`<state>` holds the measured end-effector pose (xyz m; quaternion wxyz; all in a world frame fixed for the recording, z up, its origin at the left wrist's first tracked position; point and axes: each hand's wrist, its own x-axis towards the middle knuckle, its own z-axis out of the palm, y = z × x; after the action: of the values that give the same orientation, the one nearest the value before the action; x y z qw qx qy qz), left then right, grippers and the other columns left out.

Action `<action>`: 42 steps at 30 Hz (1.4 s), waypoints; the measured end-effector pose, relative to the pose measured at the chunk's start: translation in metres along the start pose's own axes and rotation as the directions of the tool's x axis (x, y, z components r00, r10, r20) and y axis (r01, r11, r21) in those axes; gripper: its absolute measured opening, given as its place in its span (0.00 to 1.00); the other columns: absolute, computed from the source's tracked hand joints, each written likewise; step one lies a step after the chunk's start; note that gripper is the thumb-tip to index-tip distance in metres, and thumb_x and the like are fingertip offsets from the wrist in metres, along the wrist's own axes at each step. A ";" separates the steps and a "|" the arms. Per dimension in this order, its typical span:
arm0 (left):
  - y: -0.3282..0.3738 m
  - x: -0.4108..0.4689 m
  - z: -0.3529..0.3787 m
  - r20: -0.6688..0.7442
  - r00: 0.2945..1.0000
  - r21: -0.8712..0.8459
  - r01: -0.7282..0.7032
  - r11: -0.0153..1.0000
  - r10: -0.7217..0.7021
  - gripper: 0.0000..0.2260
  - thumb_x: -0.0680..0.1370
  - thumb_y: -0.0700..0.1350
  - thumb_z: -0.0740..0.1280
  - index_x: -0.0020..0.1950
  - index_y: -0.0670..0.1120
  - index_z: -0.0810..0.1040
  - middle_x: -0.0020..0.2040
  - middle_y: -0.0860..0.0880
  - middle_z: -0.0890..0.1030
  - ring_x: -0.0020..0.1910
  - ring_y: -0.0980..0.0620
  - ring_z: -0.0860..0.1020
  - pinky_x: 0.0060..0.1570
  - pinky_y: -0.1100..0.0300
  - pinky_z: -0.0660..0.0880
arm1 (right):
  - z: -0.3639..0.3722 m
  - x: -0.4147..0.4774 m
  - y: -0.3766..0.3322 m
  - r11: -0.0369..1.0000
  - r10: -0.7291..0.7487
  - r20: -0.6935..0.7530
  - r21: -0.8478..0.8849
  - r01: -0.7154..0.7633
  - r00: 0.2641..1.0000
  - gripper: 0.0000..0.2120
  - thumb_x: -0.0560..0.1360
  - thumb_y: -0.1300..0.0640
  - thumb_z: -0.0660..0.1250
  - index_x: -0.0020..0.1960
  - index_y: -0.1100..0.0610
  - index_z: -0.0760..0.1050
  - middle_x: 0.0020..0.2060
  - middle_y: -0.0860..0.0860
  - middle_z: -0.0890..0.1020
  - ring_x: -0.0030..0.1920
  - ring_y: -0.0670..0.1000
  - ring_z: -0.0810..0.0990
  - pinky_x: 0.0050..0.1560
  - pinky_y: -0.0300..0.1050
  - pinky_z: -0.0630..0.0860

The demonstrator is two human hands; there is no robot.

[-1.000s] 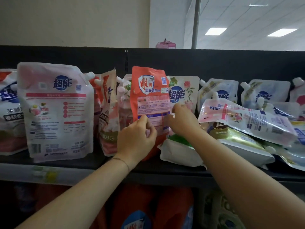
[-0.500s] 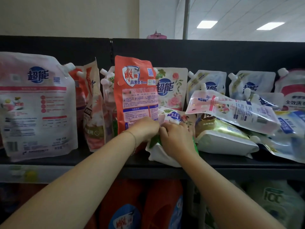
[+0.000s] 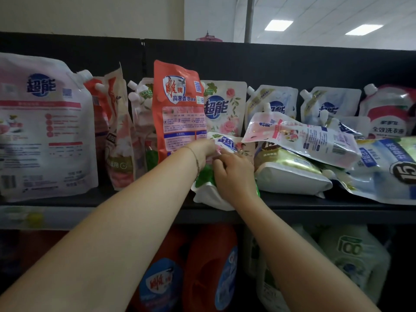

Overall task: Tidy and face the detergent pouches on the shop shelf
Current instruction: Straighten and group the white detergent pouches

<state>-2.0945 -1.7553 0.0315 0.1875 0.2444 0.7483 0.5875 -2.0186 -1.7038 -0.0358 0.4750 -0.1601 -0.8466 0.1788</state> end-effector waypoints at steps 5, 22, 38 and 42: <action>-0.002 0.004 0.006 0.021 0.999 -0.198 -0.022 0.980 0.027 0.19 0.79 0.44 0.66 0.70 0.45 0.70 0.57 0.42 0.79 0.51 0.50 0.79 0.53 0.59 0.78 | -0.002 -0.007 0.005 0.992 -0.082 -0.083 0.093 0.089 0.993 0.22 0.72 0.48 0.51 0.49 0.54 0.82 0.54 0.49 0.81 0.54 0.55 0.77 0.56 0.57 0.72; -0.003 0.002 -0.002 -0.408 0.599 0.135 -0.707 0.694 0.689 0.07 0.79 0.41 0.66 0.50 0.47 0.67 0.51 0.50 0.77 0.52 0.54 0.77 0.51 0.63 0.75 | 0.010 0.031 0.027 0.969 -0.246 0.194 0.047 0.242 0.950 0.27 0.82 0.50 0.54 0.78 0.49 0.49 0.77 0.43 0.50 0.77 0.49 0.43 0.76 0.49 0.48; -0.039 -0.011 0.012 0.089 -0.032 0.944 -0.316 -0.095 0.996 0.14 0.76 0.36 0.54 0.58 0.49 0.68 0.71 0.43 0.59 0.70 0.43 0.60 0.59 0.48 0.58 | -0.044 0.021 0.034 0.895 -0.356 0.156 -0.226 0.384 0.921 0.08 0.74 0.56 0.64 0.51 0.59 0.75 0.46 0.54 0.76 0.47 0.57 0.75 0.42 0.55 0.75; -0.034 -0.014 0.027 0.377 -0.048 0.865 -0.339 -0.370 0.925 0.12 0.76 0.35 0.58 0.58 0.42 0.73 0.63 0.42 0.74 0.63 0.44 0.71 0.56 0.50 0.67 | -0.064 0.027 0.046 0.890 -0.342 0.106 -0.281 0.358 0.934 0.09 0.74 0.58 0.64 0.50 0.61 0.77 0.44 0.56 0.78 0.45 0.58 0.76 0.44 0.53 0.74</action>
<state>-2.0730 -1.7483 -0.0078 -0.6406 0.5322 0.5436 0.1042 -1.9720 -1.6410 -0.0054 0.4472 -0.0695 -0.8911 -0.0342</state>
